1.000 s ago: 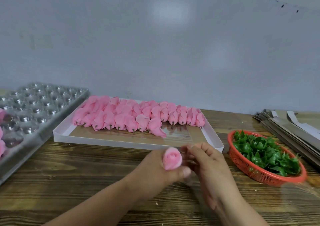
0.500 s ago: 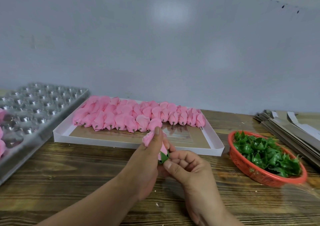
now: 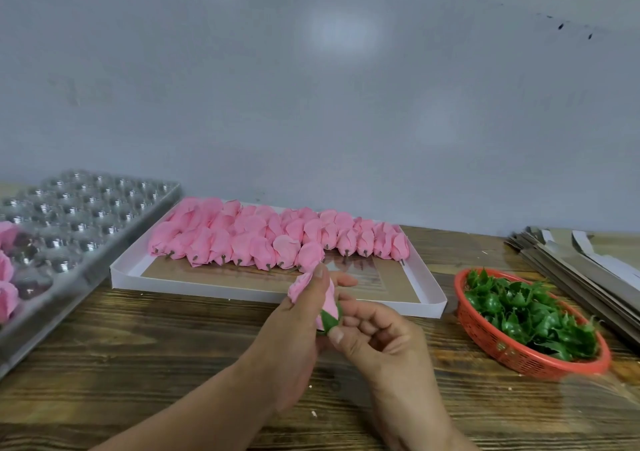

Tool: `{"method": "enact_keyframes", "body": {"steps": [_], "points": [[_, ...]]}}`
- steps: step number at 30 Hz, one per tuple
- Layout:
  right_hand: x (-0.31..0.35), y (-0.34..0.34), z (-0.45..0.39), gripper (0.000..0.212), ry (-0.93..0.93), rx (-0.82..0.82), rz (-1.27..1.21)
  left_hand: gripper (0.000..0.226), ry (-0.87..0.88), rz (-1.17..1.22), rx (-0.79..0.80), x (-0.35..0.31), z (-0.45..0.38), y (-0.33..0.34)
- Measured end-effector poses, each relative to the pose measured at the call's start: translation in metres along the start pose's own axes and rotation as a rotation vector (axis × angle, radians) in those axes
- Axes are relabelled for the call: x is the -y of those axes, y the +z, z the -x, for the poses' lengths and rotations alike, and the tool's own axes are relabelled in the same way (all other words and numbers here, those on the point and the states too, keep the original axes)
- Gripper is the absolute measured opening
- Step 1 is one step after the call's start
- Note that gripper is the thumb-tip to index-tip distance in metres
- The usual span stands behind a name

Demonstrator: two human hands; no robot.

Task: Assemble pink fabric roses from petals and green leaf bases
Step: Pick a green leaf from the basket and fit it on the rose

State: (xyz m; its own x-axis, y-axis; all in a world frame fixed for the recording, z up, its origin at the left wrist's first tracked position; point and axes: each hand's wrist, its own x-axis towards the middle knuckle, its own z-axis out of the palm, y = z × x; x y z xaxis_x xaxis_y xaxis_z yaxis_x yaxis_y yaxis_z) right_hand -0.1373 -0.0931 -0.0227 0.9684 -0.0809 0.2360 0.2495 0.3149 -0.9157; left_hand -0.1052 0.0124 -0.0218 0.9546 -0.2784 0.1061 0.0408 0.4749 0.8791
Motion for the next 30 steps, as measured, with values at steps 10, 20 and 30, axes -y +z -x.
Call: {"method": "enact_keyframes", "body": {"steps": [10, 20, 30], "points": [[0.004, -0.003, 0.0, 0.027, -0.016, 0.041, -0.011, 0.043, 0.059, -0.084, 0.039, 0.002, -0.001, -0.003], [0.0, -0.003, 0.004, 0.048, -0.342, 0.011, 0.346, 0.055, 0.017, -0.358, 0.103, -0.005, -0.001, -0.008], [-0.012, -0.006, -0.002, 0.043, -0.342, -0.026, 0.462, 0.021, 0.27, -0.76, -0.069, -0.016, 0.001, 0.003]]}}
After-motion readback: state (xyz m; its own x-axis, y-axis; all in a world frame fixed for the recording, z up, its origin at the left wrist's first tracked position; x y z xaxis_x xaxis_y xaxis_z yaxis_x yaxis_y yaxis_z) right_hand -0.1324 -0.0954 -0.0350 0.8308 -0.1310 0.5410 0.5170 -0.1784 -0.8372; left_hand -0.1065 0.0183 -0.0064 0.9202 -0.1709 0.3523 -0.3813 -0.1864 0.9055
